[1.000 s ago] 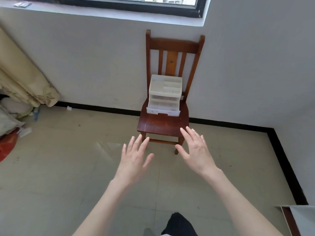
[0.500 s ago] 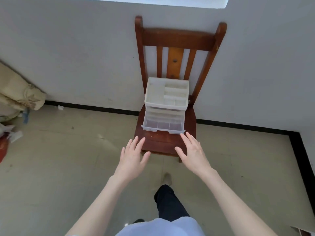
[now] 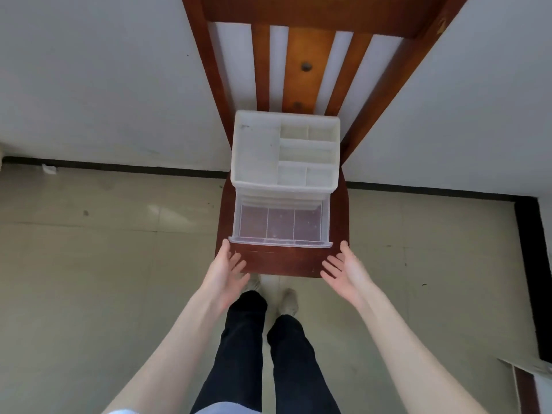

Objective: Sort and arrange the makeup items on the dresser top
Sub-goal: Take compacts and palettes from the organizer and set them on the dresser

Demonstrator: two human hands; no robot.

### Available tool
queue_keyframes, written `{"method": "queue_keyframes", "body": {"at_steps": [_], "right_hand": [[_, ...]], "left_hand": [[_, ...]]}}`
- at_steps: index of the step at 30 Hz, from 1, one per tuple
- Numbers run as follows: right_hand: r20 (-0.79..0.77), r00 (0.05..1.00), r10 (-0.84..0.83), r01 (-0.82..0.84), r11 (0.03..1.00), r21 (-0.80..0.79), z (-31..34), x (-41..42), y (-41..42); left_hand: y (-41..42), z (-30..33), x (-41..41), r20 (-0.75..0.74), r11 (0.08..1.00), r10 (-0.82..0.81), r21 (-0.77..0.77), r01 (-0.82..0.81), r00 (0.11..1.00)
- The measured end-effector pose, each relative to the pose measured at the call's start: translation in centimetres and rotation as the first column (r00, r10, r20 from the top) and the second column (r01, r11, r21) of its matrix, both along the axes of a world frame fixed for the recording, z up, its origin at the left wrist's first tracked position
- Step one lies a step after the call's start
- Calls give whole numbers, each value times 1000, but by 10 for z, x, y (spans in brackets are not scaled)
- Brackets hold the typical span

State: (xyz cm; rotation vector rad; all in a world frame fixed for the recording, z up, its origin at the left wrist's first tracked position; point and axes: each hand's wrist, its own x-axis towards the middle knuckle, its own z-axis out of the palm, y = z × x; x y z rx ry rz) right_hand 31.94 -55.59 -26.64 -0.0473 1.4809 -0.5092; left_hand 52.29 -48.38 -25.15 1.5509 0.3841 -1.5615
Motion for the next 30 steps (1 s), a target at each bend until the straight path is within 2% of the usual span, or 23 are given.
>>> {"method": "queue_keyframes", "body": {"at_steps": [2, 5, 8, 11, 15, 20, 25, 27, 28, 29, 30], "right_hand": [[69, 984, -166, 162, 985, 63, -12, 7, -9], [101, 943, -316, 306, 947, 101, -21, 17, -18], [88, 915, -393, 381, 915, 132, -21, 21, -23], [103, 904, -415, 401, 907, 133, -20, 26, -23], [171, 897, -407, 405, 913, 52, -15, 37, -38], [245, 873, -421, 438, 899, -13, -20, 52, -83], [283, 856, -432, 457, 889, -24, -27, 54, -93], [211, 906, -367, 394, 913, -102, -28, 53, -87], [113, 944, -311, 327, 929, -174, -29, 53, -84], [-39, 972, -234, 215, 939, -269, -30, 53, -80], [-237, 961, -142, 47, 929, -368, -29, 53, -78]], "left_hand": [[-12, -12, 8, -107, 983, 184, 18, -183, 977], [-29, -23, 15, -151, 952, 305, 52, -301, 940], [-43, -23, 15, -149, 921, 387, 109, -374, 910], [-52, -22, 13, -135, 922, 384, 116, -370, 914], [-72, -23, 20, -112, 938, 347, 52, -343, 931], [-102, -34, 32, -212, 937, 327, -52, -345, 921], [-117, -45, 35, -236, 932, 311, -113, -344, 920], [-111, -53, 33, -254, 941, 281, -115, -318, 925], [-107, -58, 31, -259, 946, 270, -107, -305, 928], [-104, -63, 29, -257, 952, 261, -90, -292, 931], [-102, -68, 27, -250, 958, 254, -67, -278, 935]]}}
